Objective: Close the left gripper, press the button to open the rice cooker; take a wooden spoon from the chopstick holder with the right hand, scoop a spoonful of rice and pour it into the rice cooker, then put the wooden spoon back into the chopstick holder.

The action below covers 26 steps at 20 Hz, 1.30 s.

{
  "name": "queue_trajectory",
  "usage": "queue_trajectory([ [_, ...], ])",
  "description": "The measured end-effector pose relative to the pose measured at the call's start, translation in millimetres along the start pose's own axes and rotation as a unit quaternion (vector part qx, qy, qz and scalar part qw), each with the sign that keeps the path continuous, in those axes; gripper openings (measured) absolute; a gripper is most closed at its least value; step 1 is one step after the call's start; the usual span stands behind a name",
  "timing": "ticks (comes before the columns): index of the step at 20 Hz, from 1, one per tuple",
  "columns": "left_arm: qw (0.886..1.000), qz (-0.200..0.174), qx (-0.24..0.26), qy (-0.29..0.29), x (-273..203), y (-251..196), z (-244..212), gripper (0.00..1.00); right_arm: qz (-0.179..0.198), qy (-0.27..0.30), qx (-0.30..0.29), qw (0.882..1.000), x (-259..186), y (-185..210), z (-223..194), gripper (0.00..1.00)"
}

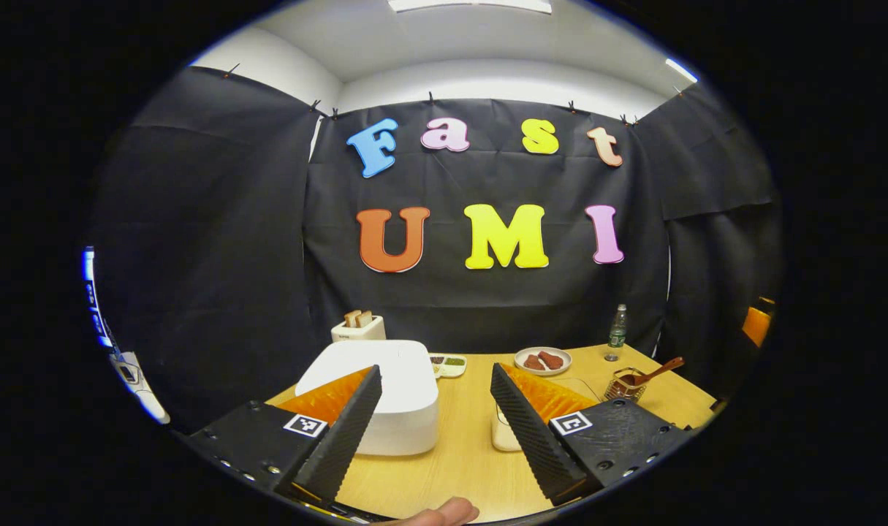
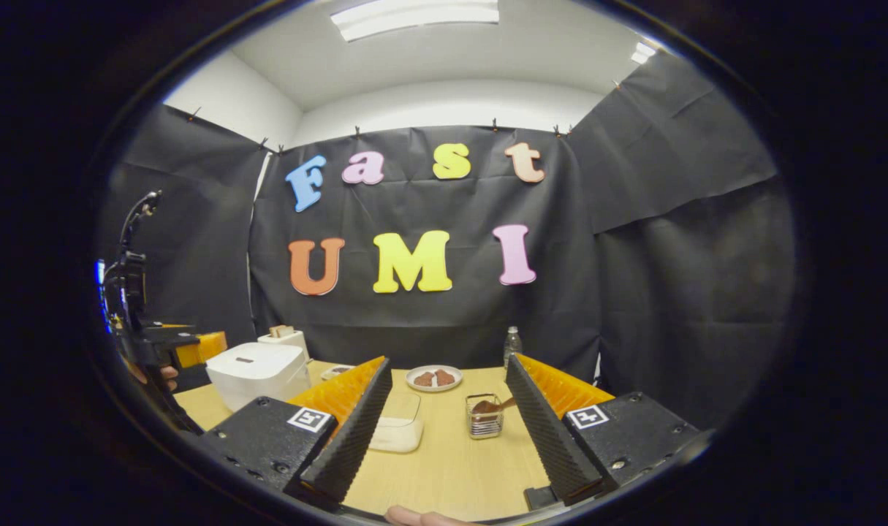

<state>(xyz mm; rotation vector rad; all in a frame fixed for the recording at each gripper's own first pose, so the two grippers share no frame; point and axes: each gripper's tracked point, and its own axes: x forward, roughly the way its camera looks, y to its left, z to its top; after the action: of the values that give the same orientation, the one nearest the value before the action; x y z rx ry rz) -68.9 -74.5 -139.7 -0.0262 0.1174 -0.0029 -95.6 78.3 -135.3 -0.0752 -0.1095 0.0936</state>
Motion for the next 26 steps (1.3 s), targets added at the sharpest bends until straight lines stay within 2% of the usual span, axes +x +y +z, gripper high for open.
queue_trajectory([
  [6,1.0,-0.004,-0.013,-0.027,-36,4,14,0.95,-0.001,0.004,0.005,1.0,-1,-1,0,0.97],
  [7,0.999,-0.005,-0.009,-0.034,-39,5,17,0.95,-0.004,0.006,0.006,1.0,-2,-3,-3,1.0],
  [9,0.999,-0.022,-0.007,-0.036,-48,-4,17,0.94,-0.009,0.009,0.006,1.0,-1,-5,-4,0.97],
  [17,0.998,-0.041,0.004,-0.056,-54,-18,23,0.94,-0.022,0.006,-0.007,1.0,-5,-15,-2,0.97],
  [18,0.997,-0.043,0.003,-0.057,-53,-19,23,0.94,-0.021,0.006,-0.006,1.0,-6,-15,-2,1.0],
  [19,0.997,-0.052,0.0,-0.056,-54,-22,23,0.94,-0.02,0.006,-0.005,1.0,-5,-15,-2,0.97],
  [21,0.996,-0.067,-0.008,-0.056,-56,-29,23,0.94,-0.016,0.005,-0.003,1.0,-7,-14,-3,0.99],
  [25,0.996,-0.062,0.0,-0.057,-53,-30,20,0.94,-0.014,0.007,-0.003,1.0,-10,-14,-4,0.97],
  [26,0.996,-0.063,0.002,-0.057,-55,-31,19,0.94,-0.015,0.007,-0.003,1.0,-11,-14,-3,1.0],
])
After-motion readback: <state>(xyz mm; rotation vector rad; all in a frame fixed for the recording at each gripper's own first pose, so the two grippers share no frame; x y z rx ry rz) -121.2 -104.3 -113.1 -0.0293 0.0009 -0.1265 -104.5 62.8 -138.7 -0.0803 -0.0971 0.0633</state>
